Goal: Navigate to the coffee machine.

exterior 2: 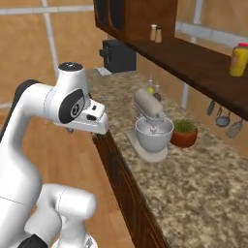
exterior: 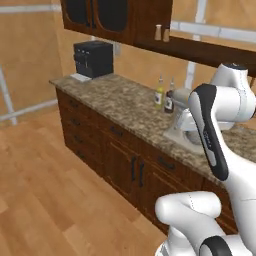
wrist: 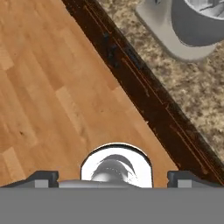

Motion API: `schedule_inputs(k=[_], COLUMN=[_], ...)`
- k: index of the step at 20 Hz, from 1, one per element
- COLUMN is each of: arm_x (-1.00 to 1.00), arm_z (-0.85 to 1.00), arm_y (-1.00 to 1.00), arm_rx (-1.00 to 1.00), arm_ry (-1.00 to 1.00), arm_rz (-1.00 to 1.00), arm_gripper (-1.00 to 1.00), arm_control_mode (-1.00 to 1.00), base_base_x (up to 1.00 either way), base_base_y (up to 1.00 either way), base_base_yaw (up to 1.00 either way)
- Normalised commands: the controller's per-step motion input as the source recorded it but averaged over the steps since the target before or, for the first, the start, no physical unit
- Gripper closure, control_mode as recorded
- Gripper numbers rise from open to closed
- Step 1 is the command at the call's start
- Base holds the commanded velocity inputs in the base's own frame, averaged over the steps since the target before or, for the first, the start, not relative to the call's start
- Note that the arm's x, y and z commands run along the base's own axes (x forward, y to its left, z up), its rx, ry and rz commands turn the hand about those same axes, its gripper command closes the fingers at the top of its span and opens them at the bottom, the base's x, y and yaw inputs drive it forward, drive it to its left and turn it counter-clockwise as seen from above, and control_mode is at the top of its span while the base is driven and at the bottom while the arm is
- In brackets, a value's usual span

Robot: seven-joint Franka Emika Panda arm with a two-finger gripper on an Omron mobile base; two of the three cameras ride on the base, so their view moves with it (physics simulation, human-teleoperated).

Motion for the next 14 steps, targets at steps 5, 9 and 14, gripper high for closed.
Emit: schedule_inputs(k=[5, 9, 14], arm_x=[0.00, 0.00, 0.00], arm_z=[0.00, 0.00, 0.00], arm_y=[0.00, 0.00, 0.00], arm_rx=[0.00, 0.00, 0.00], arm_ry=[0.00, 0.00, 0.00], arm_rz=[0.00, 0.00, 0.00], arm_gripper=[-1.00, -1.00, -1.00], arm_control_mode=[1.00, 1.00, 1.00], base_base_x=[0.85, 1.00, 1.00], base_base_y=[0.44, 0.97, 0.75], base_base_yaw=[0.56, 0.06, -0.16])
